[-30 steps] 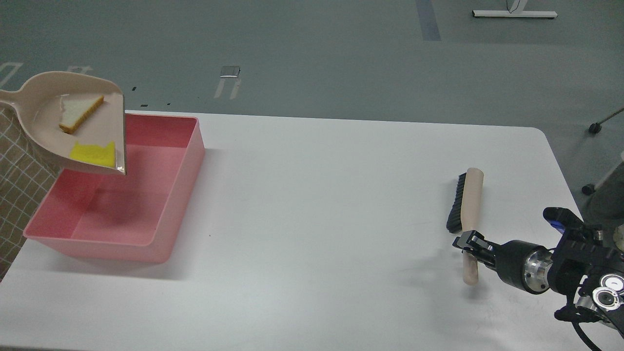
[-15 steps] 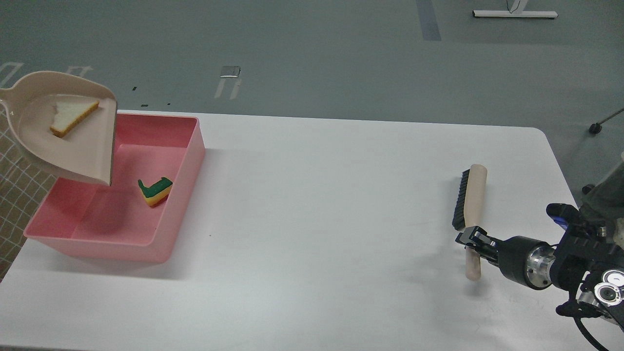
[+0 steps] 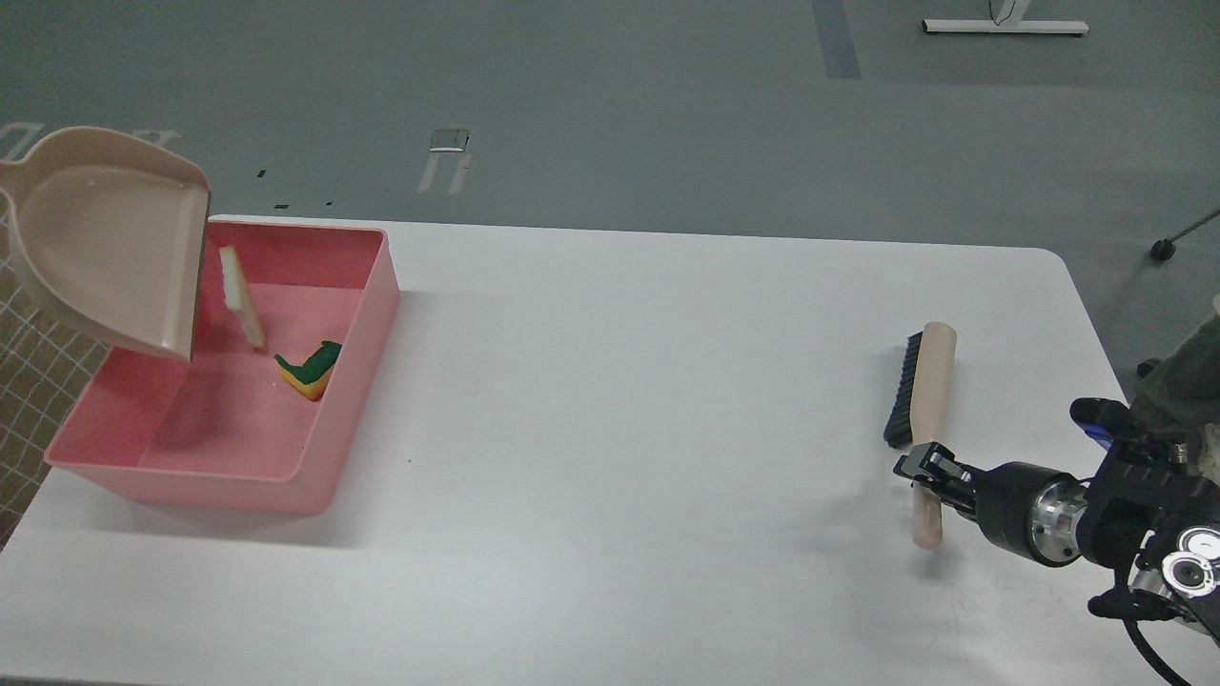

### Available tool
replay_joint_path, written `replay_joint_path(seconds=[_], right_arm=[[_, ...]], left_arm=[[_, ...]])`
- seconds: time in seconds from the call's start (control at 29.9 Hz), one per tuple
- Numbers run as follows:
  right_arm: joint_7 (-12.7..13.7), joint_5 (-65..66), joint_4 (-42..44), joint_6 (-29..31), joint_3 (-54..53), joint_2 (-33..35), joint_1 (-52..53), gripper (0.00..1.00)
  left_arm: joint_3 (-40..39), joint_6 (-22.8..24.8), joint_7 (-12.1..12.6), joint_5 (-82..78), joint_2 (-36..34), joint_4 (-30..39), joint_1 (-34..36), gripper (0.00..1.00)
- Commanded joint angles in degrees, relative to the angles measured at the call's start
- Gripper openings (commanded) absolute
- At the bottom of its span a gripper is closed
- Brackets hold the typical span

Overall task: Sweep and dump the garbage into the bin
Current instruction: 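Tip the dustpan steeply over the bin to drop the sponge and stick, then lift the emptied dustpan up and away from the bin with the left gripper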

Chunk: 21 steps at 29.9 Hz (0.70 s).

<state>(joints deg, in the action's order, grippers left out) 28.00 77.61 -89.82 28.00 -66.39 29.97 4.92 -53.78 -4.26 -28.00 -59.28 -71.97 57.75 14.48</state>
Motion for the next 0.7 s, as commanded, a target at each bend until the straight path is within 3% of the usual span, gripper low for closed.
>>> replay_joint_path(seconds=[0.0,0.23,0.33,0.47,0.67], right_arm=[[0.0,0.0,0.0,0.0,-0.1,-0.2,0.0,0.09],[0.0,0.0,0.0,0.0,-0.1,-0.1,0.0,0.09],[0.0,0.0,0.0,0.0,-0.1,-0.1,0.0,0.09],[0.0,0.0,0.3,0.0,-0.2,-0.2,0.0,0.09],[0.0,0.0,0.3,0.0,-0.1,-0.2,0.4,0.09]], left_arm=[[-0.2,-0.3,0.0,0.3,-1.1,0.4,0.0,0.0],[-1.3,1.5,0.0,5.5,-1.5,0.4,0.6,0.0],[-1.2,6.1,0.0,11.5,-2.9,0.3,0.8,0.0],[-1.6,18.6,0.0,21.3,-4.8,-0.4,1.3,0.0],[-3.1,27.9,0.0,33.5,-5.0,0.1,2.3,0.0]])
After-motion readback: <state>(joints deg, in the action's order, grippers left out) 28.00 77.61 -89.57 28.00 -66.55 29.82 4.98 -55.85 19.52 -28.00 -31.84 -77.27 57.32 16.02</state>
